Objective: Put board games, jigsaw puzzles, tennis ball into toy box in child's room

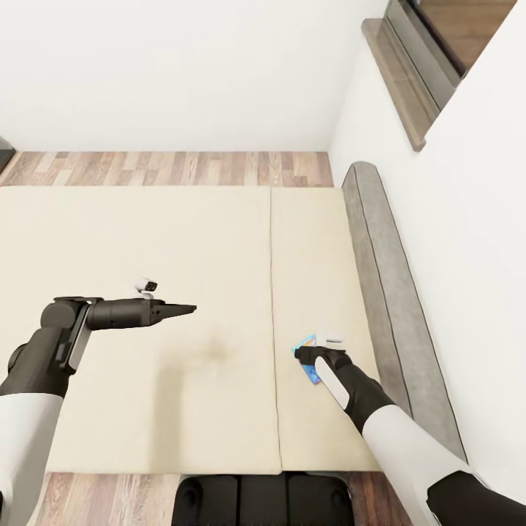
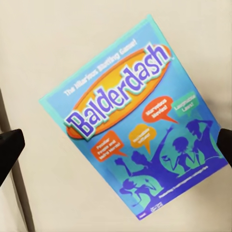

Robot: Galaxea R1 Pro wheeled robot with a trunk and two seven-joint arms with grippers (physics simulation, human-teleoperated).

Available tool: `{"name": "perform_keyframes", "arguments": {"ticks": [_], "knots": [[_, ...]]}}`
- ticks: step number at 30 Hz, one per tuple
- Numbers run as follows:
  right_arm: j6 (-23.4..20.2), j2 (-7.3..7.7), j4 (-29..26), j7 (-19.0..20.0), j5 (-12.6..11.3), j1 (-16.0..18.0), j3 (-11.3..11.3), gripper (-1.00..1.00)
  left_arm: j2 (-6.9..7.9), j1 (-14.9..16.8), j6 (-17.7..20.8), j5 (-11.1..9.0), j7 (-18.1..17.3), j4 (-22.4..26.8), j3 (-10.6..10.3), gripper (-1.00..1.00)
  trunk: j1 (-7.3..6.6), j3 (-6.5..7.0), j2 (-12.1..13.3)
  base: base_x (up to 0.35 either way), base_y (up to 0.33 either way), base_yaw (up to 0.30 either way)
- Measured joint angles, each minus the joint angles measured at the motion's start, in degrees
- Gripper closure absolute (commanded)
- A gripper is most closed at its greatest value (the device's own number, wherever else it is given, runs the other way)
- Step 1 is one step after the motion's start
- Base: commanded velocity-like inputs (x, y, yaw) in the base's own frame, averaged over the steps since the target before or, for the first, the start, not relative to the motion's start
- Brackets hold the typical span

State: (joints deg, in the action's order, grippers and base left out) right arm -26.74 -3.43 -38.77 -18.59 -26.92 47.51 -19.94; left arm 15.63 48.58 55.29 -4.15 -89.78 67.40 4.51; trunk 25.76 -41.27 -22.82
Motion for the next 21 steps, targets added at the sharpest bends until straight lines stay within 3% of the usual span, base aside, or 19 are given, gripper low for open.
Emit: {"name": "perform_keyframes", "arguments": {"ticks": [11,17,21], "knots": [[0.1,-0.03,0.3,-0.4,0.1,-0.1,-0.6,-1.0,-0.2,-0.2,0.0,0.0,0.0,0.0,0.1,-1.0,0.0,-0.29,0.0,0.0,0.0,0.0],[0.0,2.19,0.4,-0.3,0.0,-0.3,-0.1,-1.0,-0.18,-0.2,0.0,0.0,0.0,0.0,0.2,-1.0,0.0,-0.29,0.0,0.0,0.0,0.0],[-0.1,2.84,0.4,-0.1,-0.1,-0.3,0.1,-1.0,-0.18,-0.2,0.0,0.0,0.0,0.0,0.2,-1.0,0.0,-0.29,0.0,0.0,0.0,0.0]]}}
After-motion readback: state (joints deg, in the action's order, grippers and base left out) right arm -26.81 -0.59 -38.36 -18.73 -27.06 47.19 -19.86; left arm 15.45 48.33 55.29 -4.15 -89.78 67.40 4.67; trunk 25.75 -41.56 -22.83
